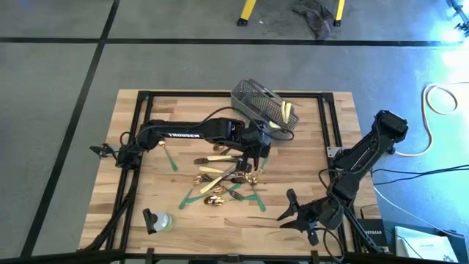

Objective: Sort silverware
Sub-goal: Put the green spoon into the gray organizer

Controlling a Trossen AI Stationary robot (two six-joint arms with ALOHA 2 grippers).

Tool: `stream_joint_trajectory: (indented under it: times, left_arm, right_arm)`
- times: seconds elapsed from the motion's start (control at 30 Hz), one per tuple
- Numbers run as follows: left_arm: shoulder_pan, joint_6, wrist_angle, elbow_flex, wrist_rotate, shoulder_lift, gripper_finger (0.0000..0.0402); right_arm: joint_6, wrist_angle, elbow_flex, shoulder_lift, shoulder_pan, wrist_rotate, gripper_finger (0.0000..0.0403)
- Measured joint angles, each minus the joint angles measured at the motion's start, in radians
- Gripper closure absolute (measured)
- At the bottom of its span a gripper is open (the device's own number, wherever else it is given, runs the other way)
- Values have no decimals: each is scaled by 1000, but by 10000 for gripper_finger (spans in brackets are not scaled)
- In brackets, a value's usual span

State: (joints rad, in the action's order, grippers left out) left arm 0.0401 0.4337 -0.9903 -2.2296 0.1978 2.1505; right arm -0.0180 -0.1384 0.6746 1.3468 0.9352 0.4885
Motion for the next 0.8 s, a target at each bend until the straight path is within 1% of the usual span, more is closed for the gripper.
stream_joint_trajectory:
  times: [0.1, 0.2, 0.33, 0.47, 0.57, 0.7, 0.8]
  left_arm:
    - [31, -35, 68, 52, 8, -15, 393]
    - [71, -39, 154, 132, 48, -41, 396]
    - [102, -53, 296, 280, 52, -120, 396]
    - [110, -84, 463, 483, 55, -225, 396]
    - [111, -121, 599, 660, 62, -303, 396]
    - [109, -175, 824, 892, 72, -403, 396]
    - [109, -228, 1020, 1063, 72, -450, 396]
  right_arm:
    - [-28, 17, 0, 0, -7, 12, 306]
    - [-36, 20, 0, 0, -15, 12, 306]
    - [-36, 20, 0, 0, -28, -3, 306]
    - [-40, 21, 0, 0, -35, -3, 306]
    - [-85, 19, 0, 0, -46, -3, 306]
    - [-110, 35, 0, 1, -81, -2, 306]
    - [-115, 39, 0, 4, -131, -3, 306]
